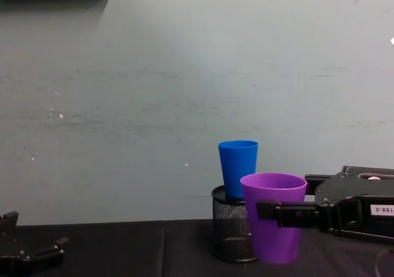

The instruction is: Pick up one cup with a gripper and tap it against the other cup.

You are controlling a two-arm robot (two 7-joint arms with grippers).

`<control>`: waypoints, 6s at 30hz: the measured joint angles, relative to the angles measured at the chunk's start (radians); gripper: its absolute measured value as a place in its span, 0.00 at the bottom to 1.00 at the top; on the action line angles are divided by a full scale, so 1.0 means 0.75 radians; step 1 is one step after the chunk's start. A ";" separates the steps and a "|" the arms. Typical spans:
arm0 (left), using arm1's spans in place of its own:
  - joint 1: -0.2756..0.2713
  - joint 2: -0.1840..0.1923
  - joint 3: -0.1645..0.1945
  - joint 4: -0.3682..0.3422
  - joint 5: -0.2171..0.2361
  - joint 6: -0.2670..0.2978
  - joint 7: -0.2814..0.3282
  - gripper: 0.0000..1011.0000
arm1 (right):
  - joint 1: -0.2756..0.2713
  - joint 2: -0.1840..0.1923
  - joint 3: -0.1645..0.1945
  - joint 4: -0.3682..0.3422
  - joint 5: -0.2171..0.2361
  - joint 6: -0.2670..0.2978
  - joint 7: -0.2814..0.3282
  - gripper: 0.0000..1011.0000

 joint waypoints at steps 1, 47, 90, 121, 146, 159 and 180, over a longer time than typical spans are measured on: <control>0.000 0.000 0.000 0.000 0.000 0.000 0.000 1.00 | 0.000 0.000 0.000 0.000 0.000 0.000 0.000 0.72; 0.000 0.000 0.000 0.000 0.000 0.000 0.000 1.00 | 0.000 0.000 0.000 0.000 0.000 0.000 0.000 0.72; 0.000 0.000 0.000 0.000 0.000 0.000 0.000 1.00 | 0.310 -0.253 -0.044 0.371 -0.050 0.036 -0.071 0.72; 0.000 0.000 0.000 0.000 0.000 0.000 0.000 1.00 | 0.476 -0.413 -0.017 0.660 -0.145 -0.032 -0.090 0.72; 0.000 0.000 0.000 0.000 0.000 0.000 0.000 1.00 | 0.508 -0.445 0.011 0.721 -0.171 -0.041 -0.063 0.72; 0.000 0.000 0.000 0.000 0.000 0.000 0.000 1.00 | 0.515 -0.451 0.018 0.730 -0.165 -0.036 -0.056 0.72; 0.000 0.000 0.000 0.000 0.000 0.000 0.000 1.00 | 0.513 -0.449 0.015 0.726 -0.165 -0.037 -0.057 0.72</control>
